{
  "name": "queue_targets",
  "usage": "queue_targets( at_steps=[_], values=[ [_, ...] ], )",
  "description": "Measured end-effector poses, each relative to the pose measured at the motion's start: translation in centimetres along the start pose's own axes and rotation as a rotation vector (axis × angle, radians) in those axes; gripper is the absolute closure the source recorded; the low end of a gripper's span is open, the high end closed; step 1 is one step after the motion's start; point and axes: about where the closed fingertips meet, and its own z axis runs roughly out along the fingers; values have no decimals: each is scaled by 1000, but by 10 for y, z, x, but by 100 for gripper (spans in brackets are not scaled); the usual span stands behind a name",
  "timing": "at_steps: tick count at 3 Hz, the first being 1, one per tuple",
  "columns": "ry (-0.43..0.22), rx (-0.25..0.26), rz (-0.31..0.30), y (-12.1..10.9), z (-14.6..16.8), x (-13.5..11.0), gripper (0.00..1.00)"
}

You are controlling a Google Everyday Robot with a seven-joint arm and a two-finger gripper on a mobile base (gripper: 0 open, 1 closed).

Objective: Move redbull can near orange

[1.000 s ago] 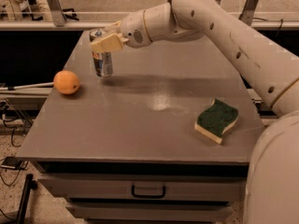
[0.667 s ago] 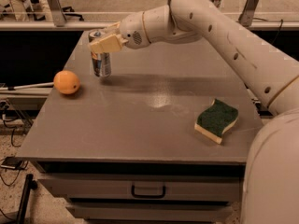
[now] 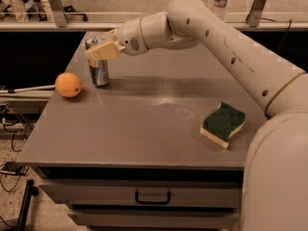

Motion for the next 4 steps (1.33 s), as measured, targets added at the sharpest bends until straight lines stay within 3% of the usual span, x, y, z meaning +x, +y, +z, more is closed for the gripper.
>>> queue_targets(
  at_steps=[1,2,3,4],
  values=[
    [-5,-45,14,9,17,6,21],
    [-13,-63,16,14,23,7,1],
    [24,-71,-48,12,16,9,0],
    [15,-22,-113,2,-18,9,0]
  ],
)
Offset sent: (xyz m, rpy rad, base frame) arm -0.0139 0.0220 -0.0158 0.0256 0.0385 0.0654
